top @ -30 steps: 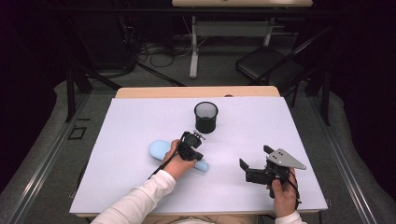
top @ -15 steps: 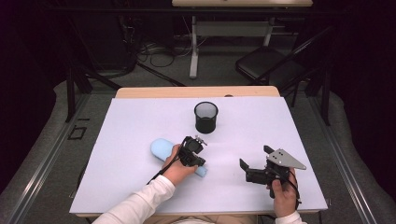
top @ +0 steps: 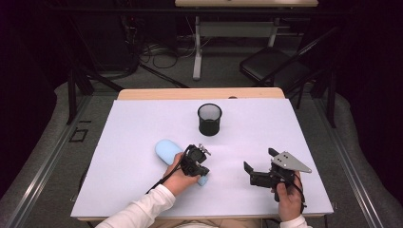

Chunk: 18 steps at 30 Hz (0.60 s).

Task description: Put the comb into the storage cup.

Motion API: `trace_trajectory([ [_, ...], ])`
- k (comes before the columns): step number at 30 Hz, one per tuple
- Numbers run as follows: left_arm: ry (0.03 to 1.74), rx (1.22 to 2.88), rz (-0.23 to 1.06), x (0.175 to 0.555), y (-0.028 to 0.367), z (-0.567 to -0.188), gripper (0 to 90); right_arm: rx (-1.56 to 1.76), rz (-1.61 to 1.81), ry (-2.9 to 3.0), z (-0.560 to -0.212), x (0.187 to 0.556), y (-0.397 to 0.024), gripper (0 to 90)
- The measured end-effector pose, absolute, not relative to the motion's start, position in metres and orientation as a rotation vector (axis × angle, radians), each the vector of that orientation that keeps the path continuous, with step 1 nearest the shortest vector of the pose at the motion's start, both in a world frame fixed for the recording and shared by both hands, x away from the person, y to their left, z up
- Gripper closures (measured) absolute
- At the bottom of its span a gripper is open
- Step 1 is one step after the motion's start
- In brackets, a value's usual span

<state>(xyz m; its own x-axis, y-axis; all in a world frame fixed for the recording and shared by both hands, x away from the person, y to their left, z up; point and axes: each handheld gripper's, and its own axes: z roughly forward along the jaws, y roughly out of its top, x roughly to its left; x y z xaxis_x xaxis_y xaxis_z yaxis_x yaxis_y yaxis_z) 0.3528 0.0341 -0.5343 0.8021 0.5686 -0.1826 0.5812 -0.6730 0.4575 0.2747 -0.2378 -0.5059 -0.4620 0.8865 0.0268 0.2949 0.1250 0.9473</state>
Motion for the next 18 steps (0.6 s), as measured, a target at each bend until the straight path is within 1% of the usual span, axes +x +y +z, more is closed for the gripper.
trace_trajectory([
  [18,0.808,2.495,-0.021,0.329,0.049,-0.534,90.0,1.141,1.342,1.838,-0.506,0.274,-0.238,0.0],
])
